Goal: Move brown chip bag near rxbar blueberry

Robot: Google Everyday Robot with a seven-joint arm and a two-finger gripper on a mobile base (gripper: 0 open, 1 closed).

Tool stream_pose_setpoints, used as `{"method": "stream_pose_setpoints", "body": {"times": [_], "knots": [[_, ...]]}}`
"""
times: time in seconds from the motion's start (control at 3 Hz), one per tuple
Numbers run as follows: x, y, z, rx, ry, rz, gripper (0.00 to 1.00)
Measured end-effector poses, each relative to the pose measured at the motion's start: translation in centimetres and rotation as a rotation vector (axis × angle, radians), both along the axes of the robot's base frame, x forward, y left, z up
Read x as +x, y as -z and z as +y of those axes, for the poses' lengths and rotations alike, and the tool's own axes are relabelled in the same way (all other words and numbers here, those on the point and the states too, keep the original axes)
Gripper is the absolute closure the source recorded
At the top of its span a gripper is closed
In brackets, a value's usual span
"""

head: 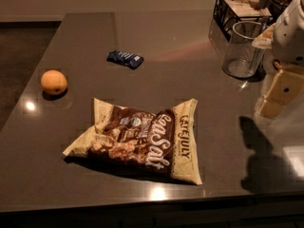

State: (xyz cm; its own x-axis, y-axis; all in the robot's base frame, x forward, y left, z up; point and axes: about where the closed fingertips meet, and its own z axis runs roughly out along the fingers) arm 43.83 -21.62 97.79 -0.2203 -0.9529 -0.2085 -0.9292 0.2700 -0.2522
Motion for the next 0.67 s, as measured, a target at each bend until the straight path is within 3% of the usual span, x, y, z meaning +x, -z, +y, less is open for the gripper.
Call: {"method": "stream_pose_setpoints", "body": {"times": [0.67], "knots": [[0.08,0.29,0.69,0.025,-0.014,-0.014,0.0]]}}
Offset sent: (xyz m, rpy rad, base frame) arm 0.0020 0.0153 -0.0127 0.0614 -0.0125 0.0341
